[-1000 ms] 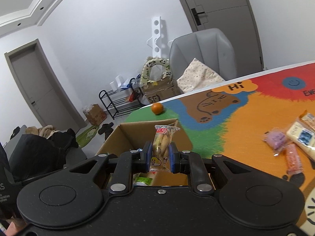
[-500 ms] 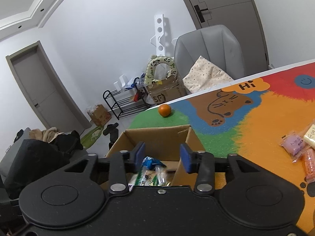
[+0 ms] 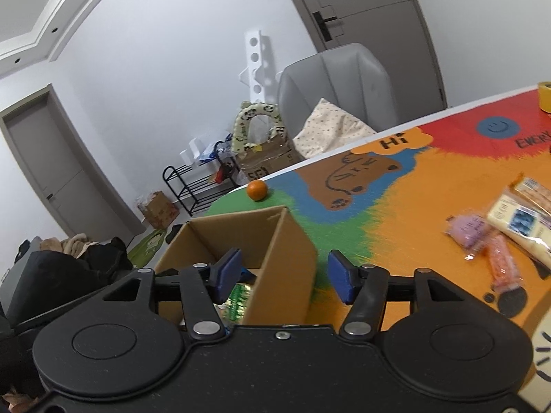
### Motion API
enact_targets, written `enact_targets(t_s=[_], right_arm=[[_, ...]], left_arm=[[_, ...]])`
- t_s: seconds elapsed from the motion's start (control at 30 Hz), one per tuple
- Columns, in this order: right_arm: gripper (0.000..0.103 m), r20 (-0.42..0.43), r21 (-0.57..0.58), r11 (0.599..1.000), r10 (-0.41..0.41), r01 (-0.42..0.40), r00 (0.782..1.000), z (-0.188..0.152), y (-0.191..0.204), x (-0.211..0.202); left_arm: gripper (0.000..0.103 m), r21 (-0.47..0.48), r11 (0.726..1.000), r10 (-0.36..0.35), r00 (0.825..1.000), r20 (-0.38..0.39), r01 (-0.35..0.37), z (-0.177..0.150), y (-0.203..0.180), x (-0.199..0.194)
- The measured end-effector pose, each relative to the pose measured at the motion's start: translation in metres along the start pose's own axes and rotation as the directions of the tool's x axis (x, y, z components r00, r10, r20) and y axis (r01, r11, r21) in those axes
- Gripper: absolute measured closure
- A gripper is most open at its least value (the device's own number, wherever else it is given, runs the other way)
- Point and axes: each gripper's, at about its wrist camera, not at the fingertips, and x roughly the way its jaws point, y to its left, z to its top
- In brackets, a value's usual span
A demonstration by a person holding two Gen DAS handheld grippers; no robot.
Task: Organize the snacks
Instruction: 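Move both tools back toward the pink and cream snack packs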
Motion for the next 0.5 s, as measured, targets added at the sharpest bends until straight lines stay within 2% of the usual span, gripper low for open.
enact_targets(t_s=[0.13, 0.27, 0.43, 0.5], right_arm=[[0.032, 0.018, 0.019, 1.000, -0.025, 0.025, 1.000, -0.002, -0.013, -0.010], [0.024, 0.033, 0.033, 0.998, -0.047, 0.046, 0.998, -0.003, -0.026, -0.020], [0.007, 0.053, 0.035, 0.996, -0.083, 0.081, 0.995, -0.004, -0.041, -0.034], [0.004, 0.054, 0.039, 0.995, -0.097, 0.095, 0.994, -0.003, -0.049, -0.039]], left_arm=[[0.010, 0.014, 1.000, -0.010, 1.000, -0.012, 0.010, -0.004, -0.011, 0.001], [0.009, 0.036, 0.999, -0.026, 0.999, -0.025, 0.027, -0.007, -0.024, 0.003], [0.008, 0.056, 0.998, -0.040, 0.999, -0.025, 0.041, -0.012, -0.043, 0.002], [0.007, 0.062, 0.997, -0.043, 0.999, -0.029, 0.045, -0.014, -0.051, 0.003]])
